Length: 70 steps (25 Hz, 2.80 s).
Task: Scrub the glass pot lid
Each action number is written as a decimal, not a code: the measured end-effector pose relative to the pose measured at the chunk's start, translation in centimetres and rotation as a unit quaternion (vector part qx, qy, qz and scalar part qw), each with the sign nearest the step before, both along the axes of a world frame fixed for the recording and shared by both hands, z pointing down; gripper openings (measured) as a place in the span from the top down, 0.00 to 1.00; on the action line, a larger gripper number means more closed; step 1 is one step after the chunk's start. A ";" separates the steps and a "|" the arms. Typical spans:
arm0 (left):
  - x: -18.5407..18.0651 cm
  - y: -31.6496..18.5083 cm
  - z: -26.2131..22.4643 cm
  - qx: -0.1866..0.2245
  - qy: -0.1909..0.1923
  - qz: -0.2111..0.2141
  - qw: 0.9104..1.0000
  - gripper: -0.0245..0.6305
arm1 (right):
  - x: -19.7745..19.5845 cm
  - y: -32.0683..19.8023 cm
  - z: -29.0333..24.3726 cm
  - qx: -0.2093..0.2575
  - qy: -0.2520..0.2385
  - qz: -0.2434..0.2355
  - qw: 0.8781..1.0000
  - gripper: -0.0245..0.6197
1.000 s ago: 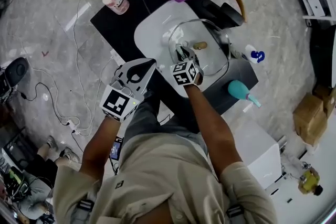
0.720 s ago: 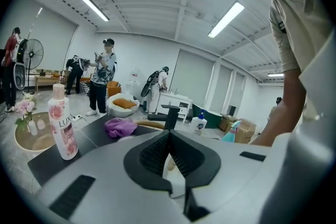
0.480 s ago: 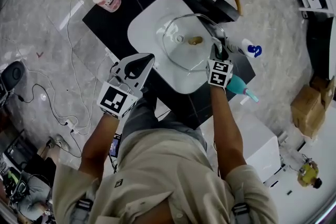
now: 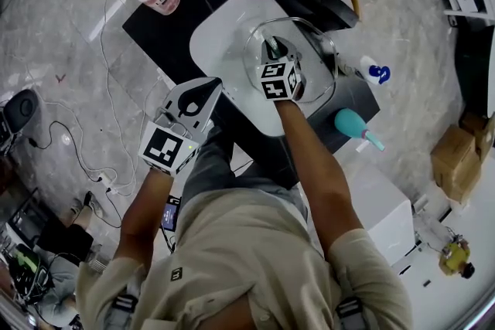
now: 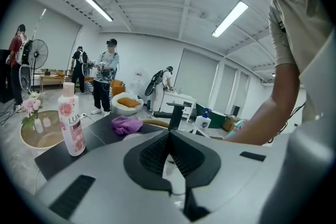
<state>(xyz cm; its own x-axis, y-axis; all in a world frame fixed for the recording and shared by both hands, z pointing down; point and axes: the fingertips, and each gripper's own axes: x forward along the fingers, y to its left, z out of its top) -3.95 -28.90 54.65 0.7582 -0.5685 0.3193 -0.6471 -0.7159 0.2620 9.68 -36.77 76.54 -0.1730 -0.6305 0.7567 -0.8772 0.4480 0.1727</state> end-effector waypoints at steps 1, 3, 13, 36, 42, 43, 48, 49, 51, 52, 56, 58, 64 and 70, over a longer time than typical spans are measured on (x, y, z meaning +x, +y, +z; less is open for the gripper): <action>0.1 -0.1 0.0 -0.001 0.001 -0.001 1.000 0.94 | -1.2 1.4 1.2 -0.015 0.002 -0.016 1.000 0.81; 0.2 -0.2 0.0 -0.003 0.001 0.000 1.000 0.94 | -2.2 4.4 3.2 -0.045 0.007 -0.035 0.998 0.81; 2.0 -0.8 -0.3 0.004 0.008 0.018 1.000 0.94 | 13.5 10.3 0.7 -0.052 0.030 0.109 0.992 0.81; -1.3 0.2 0.2 -0.005 -0.001 -0.010 1.000 0.94 | -0.7 6.5 5.5 -0.099 0.002 -0.034 0.995 0.80; -0.7 0.3 -1.7 0.008 -0.002 -0.001 1.000 0.94 | 5.6 11.5 5.7 -0.138 0.030 0.015 0.990 0.80; -0.5 0.3 -2.1 0.012 -0.002 0.002 1.000 0.94 | 7.1 11.7 5.2 -0.134 0.037 0.032 0.990 0.80; 0.3 0.6 -4.5 0.033 -0.006 0.018 0.999 0.94 | 11.9 10.4 1.3 -0.103 0.056 0.094 0.989 0.80; 0.5 0.7 -5.2 0.036 -0.006 0.020 0.999 0.94 | 12.5 10.1 0.2 -0.095 0.055 0.101 0.989 0.81; 0.8 0.9 -6.3 0.044 -0.007 0.025 0.999 0.94 | 13.4 9.7 -2.2 -0.076 0.048 0.112 0.990 0.81; 0.9 1.1 -6.8 0.047 -0.008 0.026 0.999 0.94 | 13.7 9.6 -3.5 -0.065 0.039 0.117 0.990 0.81; 1.2 1.3 -9.1 0.060 -0.011 0.029 0.998 0.94 | 14.2 9.3 -10.6 -0.001 -0.023 0.141 0.990 0.81; 1.3 1.3 -10.5 0.073 -0.014 0.031 0.997 0.94 | 14.2 9.1 -15.3 0.047 -0.054 0.142 0.987 0.81; 1.9 1.6 -15.0 0.109 -0.019 0.036 0.993 0.94 | 12.6 11.7 -31.0 0.177 -0.139 0.116 0.968 0.82; 3.1 2.5 -19.2 0.143 -0.006 0.048 0.989 0.94 | 12.2 16.2 -43.4 0.281 -0.174 0.098 0.939 0.82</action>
